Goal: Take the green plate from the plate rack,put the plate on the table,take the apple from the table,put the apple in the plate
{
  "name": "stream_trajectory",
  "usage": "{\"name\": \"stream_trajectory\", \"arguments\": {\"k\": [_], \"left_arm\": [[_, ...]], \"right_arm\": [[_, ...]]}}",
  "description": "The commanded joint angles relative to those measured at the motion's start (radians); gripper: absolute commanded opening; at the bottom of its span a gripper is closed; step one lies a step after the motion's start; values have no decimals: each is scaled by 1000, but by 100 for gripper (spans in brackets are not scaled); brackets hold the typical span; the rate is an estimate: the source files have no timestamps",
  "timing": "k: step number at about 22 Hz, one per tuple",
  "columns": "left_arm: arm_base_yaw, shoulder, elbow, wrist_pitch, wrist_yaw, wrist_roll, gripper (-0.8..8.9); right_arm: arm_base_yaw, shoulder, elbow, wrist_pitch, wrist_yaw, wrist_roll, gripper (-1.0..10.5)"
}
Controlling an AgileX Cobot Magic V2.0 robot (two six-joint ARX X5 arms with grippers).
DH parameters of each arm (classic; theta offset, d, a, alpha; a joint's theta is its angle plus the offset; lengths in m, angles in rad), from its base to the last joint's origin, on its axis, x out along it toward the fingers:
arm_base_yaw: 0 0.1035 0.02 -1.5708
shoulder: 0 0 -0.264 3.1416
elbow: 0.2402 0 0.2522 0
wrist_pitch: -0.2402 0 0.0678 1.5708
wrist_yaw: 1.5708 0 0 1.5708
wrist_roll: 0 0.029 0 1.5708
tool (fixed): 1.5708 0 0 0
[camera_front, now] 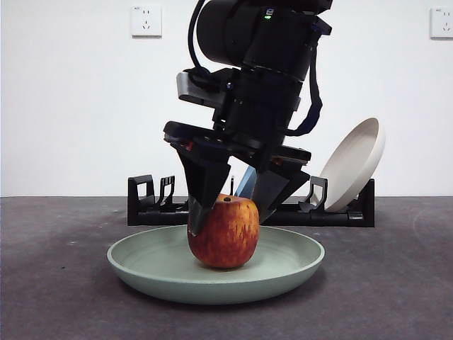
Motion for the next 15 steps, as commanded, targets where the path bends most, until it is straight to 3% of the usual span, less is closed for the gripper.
{"name": "stream_trajectory", "arguments": {"k": [1, 3, 4, 9, 15], "left_arm": [[-2, 0, -2, -1, 0, 0, 318], [-2, 0, -2, -6, 0, 0, 318], [-2, 0, -2, -8, 0, 0, 318], [-2, 0, -2, -7, 0, 1, 318], [-2, 0, -2, -9, 0, 0, 318]], "right_arm": [[6, 20, -1, -1, -3, -2, 95], [6, 20, -1, -14, -2, 0, 464], [6, 20, -1, -21, -2, 0, 578], [12, -11, 0, -25, -2, -2, 600], [12, -210, 0, -120, -3, -1, 599]]}}
